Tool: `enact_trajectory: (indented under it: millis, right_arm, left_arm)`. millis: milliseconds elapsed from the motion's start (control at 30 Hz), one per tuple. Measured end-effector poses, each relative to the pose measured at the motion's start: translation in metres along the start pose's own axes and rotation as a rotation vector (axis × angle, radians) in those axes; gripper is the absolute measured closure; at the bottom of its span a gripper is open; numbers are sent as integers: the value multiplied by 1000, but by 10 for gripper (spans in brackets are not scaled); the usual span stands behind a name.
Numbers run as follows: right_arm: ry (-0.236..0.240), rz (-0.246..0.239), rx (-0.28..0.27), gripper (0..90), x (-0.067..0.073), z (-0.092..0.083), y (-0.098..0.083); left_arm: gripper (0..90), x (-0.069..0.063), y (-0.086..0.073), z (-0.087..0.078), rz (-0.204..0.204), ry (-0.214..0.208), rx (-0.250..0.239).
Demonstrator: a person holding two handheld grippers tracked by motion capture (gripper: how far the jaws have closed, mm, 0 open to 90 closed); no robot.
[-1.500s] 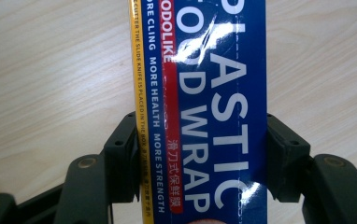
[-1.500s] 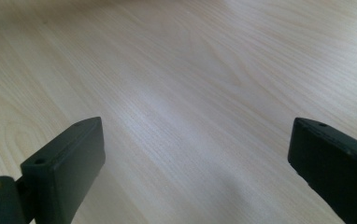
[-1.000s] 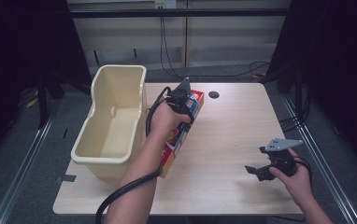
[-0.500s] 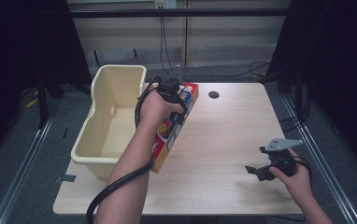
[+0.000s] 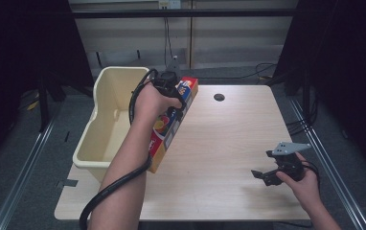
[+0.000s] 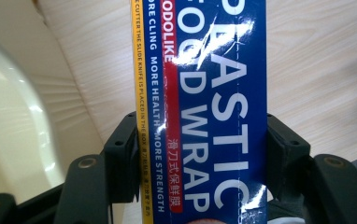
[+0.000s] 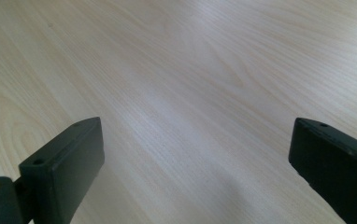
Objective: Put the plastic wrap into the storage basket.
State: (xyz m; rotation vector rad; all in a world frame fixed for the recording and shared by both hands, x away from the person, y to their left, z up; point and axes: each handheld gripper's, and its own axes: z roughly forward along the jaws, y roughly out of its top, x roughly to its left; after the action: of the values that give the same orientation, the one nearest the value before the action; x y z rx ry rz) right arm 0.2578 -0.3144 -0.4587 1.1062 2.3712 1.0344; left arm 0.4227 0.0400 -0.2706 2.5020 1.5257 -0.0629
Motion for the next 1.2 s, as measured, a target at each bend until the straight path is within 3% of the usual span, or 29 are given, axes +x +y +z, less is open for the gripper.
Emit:
enact_trajectory:
  millis: [467, 1200]
  right_arm:
    - [-1, 1, 6, 34, 1, 0, 0]
    - [3, 0, 4, 34, 2, 0, 0]
  left_arm:
    - [405, 11, -6, -29, -34, 5, -24]
    - [406, 33, -18, -56, -73, 20, -32]
